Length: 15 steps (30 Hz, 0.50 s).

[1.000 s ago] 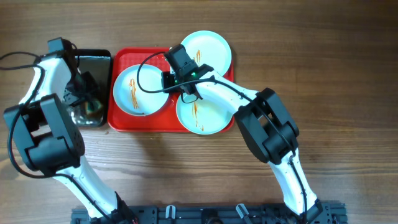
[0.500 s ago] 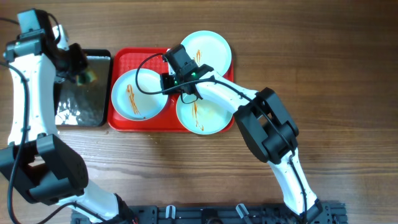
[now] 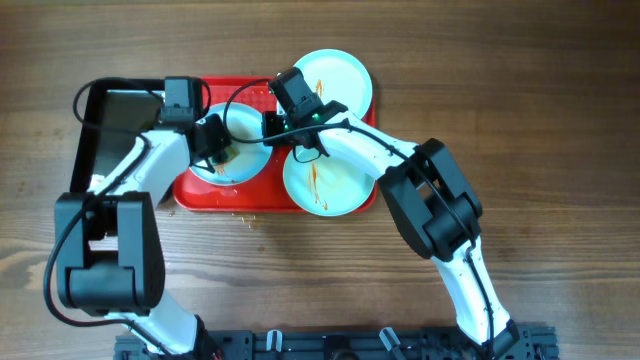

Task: Clean dirty plates on tray and stack at the side
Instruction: 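Scrub the left plate with the sponge while the right gripper holds it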

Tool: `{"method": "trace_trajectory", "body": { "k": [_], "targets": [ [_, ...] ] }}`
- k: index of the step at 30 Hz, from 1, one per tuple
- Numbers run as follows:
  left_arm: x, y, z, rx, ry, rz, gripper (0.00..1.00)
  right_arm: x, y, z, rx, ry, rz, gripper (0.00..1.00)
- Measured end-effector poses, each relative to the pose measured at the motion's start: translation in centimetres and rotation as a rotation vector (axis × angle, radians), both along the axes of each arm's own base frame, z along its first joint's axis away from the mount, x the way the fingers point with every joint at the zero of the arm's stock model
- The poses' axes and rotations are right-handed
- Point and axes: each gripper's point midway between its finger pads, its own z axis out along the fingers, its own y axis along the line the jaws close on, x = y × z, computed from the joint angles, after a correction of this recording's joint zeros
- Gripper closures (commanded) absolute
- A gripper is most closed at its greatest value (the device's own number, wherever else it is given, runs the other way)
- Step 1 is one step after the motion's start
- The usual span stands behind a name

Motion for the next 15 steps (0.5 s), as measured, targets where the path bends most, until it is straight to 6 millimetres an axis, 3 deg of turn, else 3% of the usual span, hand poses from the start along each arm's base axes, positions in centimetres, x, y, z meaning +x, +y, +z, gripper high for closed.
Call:
{"method": "trace_trajectory", "body": {
  "k": [4, 6, 9, 13, 15],
  "targets": [
    [-2.1, -0.1, -0.8, 0.014, 0.083, -0.026, 0.96, -0.1, 0.1, 0.0, 0.001, 0.003, 0.005, 0.96],
    [-4.1, -1.3, -1.0, -0.044, 0.161, -0.104, 0.96, -0.2, 0.1, 0.0, 0.001, 0.003, 0.010, 0.96],
    [-5.5, -3.1, -1.0, -0.130, 0.204, -0.231, 0.96, -0.2, 0.1, 0.0, 0.001, 0.002, 0.012, 0.96],
    [-4.0, -2.9, -0.9, -0.123, 0.137, -0.216, 0.96, 0.1, -0.5, -0.2, -0.007, 0.008, -0.001, 0.96],
    [-2.0, -2.1, -0.6, -0.088, 0.053, -0.146, 0.96, 0.1, -0.6, -0.2, -0.008, 0.016, -0.008, 0.96]
  ]
}}
